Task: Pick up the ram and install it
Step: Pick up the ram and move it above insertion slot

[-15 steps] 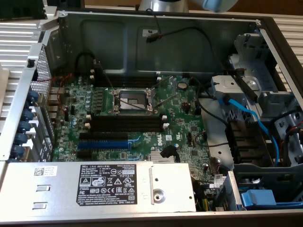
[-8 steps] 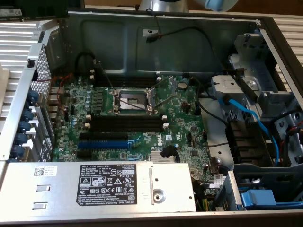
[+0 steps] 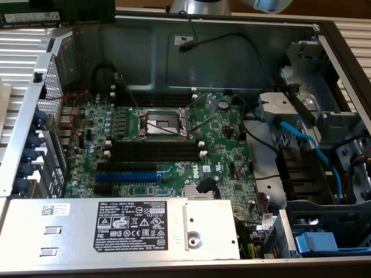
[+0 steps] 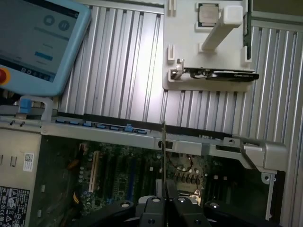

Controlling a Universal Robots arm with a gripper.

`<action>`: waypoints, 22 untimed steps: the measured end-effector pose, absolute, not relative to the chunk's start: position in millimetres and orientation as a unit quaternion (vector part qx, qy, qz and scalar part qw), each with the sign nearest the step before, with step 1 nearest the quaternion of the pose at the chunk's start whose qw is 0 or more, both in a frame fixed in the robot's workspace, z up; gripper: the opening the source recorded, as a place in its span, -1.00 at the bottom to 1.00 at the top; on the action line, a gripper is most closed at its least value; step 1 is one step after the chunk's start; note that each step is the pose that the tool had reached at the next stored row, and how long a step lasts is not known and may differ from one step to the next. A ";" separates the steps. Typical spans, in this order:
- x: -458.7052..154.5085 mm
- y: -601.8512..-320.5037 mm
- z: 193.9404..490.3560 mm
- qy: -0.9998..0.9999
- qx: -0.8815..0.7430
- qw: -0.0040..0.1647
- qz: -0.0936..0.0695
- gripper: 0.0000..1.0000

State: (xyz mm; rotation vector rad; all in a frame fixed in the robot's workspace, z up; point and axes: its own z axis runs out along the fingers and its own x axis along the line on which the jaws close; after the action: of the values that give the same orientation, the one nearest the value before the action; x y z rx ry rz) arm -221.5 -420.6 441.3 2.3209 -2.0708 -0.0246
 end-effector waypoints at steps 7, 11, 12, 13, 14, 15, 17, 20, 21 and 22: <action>-213.1 -420.8 440.6 -0.668 0.744 0.016 -0.008 -0.76; -208.1 -419.6 440.1 -0.671 0.741 0.016 -0.008 -0.76; -206.6 -419.5 439.9 -0.672 0.740 0.016 -0.008 -0.76; -205.6 -419.5 439.8 -0.673 0.740 0.016 -0.008 -0.76; -204.7 -419.5 439.6 -0.673 0.739 0.016 -0.008 -0.76; -203.8 -419.5 439.4 -0.674 0.739 0.016 -0.008 -0.76; -200.4 -418.8 439.0 -0.674 0.738 0.016 -0.008 -0.76; -193.9 -417.0 438.6 -0.675 0.738 0.016 -0.009 -0.76; -191.6 -416.4 438.6 -0.675 0.738 0.016 -0.009 -0.76; -189.3 -415.9 438.5 -0.675 0.737 0.016 -0.009 -0.76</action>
State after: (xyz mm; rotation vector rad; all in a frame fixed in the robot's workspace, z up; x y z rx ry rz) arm -189.3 -415.9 438.5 2.2934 -2.1003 -0.0266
